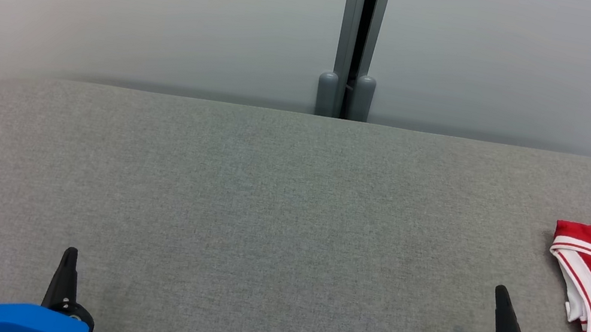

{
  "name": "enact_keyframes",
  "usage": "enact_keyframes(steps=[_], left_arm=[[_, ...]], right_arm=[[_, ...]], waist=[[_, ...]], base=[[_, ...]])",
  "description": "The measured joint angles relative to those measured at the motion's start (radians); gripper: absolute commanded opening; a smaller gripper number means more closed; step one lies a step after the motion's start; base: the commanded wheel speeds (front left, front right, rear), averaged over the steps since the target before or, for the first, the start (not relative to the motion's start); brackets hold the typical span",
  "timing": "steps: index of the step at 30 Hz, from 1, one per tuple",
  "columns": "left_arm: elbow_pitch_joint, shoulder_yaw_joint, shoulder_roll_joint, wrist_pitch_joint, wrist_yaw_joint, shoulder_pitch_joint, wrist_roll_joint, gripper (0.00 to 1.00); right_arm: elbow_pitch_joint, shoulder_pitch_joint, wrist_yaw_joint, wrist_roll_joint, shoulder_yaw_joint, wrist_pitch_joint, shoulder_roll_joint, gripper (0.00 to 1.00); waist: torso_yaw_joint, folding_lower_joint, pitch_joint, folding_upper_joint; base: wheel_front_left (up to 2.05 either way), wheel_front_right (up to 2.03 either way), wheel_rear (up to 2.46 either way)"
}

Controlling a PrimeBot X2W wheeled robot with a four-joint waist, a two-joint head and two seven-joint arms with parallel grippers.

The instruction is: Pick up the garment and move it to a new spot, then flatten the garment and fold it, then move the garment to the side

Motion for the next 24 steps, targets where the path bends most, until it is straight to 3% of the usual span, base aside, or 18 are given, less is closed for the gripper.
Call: enact_keyframes(steps=[24], left_arm=[[-0.03, 0.026, 0.0, 0.063, -0.011, -0.04, -0.244, 0.0]], right_arm=[[-0.071, 0.006, 0.0, 0.253, -0.032, 0.063, 0.0, 0.0]], waist=[[0.014, -0.0001, 0.002, 0.0]], base=[[0.0, 0.0, 0.0]])
